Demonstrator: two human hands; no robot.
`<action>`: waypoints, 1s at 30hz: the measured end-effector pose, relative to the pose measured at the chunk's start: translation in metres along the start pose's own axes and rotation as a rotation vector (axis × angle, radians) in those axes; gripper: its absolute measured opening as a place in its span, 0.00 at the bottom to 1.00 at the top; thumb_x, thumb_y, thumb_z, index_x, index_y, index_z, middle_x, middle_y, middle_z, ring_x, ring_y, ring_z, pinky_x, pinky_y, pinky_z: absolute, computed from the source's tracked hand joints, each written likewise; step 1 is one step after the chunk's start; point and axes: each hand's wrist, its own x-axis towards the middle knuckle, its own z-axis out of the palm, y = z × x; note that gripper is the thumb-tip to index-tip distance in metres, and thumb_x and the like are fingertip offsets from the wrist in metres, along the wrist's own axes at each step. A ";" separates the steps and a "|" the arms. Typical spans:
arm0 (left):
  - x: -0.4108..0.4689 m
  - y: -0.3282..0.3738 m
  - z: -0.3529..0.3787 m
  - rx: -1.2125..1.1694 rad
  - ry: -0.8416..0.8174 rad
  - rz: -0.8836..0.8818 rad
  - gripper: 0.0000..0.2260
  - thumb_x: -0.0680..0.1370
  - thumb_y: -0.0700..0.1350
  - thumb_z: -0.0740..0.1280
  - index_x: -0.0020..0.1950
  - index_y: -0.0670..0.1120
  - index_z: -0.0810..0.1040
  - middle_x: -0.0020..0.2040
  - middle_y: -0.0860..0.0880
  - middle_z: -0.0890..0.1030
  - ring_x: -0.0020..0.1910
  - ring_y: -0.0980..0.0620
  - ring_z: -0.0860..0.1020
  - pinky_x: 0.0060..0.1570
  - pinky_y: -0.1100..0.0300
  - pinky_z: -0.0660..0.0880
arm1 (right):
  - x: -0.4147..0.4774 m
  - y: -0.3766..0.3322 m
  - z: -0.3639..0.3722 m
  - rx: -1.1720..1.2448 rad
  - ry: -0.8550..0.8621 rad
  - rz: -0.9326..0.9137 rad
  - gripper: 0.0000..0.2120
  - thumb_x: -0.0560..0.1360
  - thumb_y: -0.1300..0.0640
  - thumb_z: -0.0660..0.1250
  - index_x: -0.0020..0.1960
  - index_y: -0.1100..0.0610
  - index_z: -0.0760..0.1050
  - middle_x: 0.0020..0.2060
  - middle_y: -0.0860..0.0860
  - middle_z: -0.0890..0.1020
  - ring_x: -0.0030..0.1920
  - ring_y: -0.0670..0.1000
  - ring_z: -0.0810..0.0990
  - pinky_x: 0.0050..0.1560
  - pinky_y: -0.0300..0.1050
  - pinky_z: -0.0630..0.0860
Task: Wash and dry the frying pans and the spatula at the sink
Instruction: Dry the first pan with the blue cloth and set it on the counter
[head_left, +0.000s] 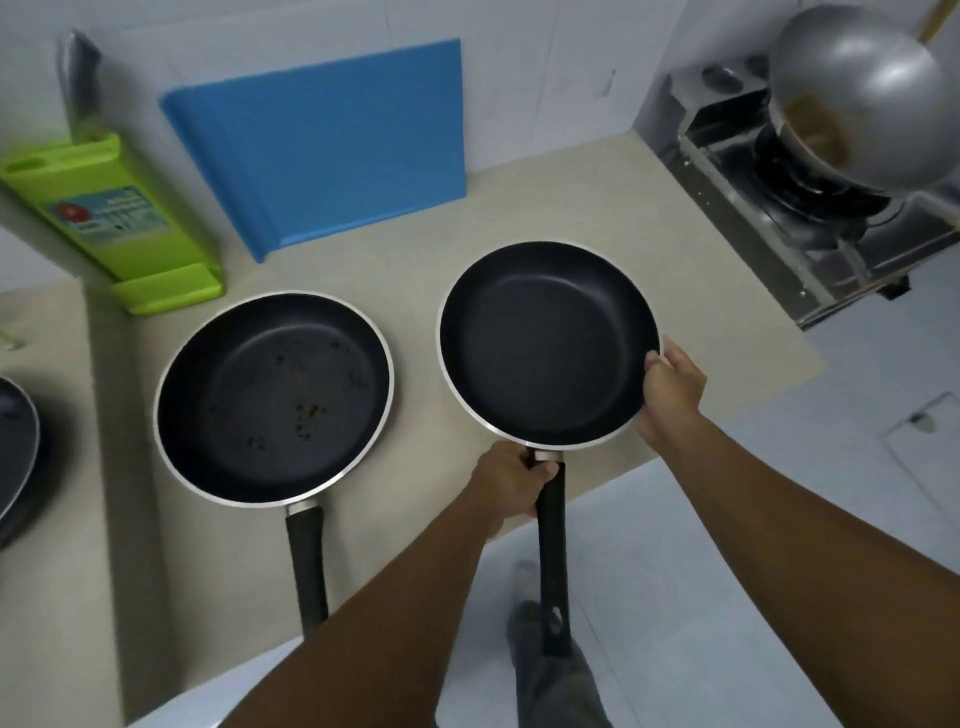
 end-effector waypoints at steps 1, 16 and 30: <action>0.008 0.004 0.009 -0.015 0.026 -0.006 0.10 0.82 0.44 0.70 0.57 0.38 0.84 0.53 0.41 0.86 0.51 0.41 0.86 0.51 0.47 0.85 | 0.013 -0.002 0.001 -0.023 -0.015 -0.007 0.18 0.79 0.66 0.61 0.62 0.51 0.81 0.50 0.44 0.84 0.52 0.51 0.83 0.51 0.45 0.82; 0.073 0.044 0.085 -0.095 0.254 -0.130 0.07 0.82 0.48 0.70 0.51 0.45 0.82 0.52 0.45 0.86 0.51 0.45 0.86 0.59 0.50 0.82 | 0.126 -0.023 0.020 -0.197 -0.243 -0.013 0.21 0.78 0.66 0.58 0.59 0.49 0.83 0.51 0.49 0.86 0.51 0.51 0.85 0.47 0.43 0.82; 0.085 0.051 0.081 -0.211 0.276 -0.112 0.06 0.82 0.45 0.71 0.53 0.43 0.83 0.49 0.46 0.87 0.45 0.48 0.87 0.46 0.60 0.84 | 0.149 -0.025 0.042 -0.255 -0.305 -0.037 0.22 0.78 0.67 0.58 0.43 0.46 0.85 0.44 0.48 0.86 0.49 0.53 0.85 0.50 0.46 0.84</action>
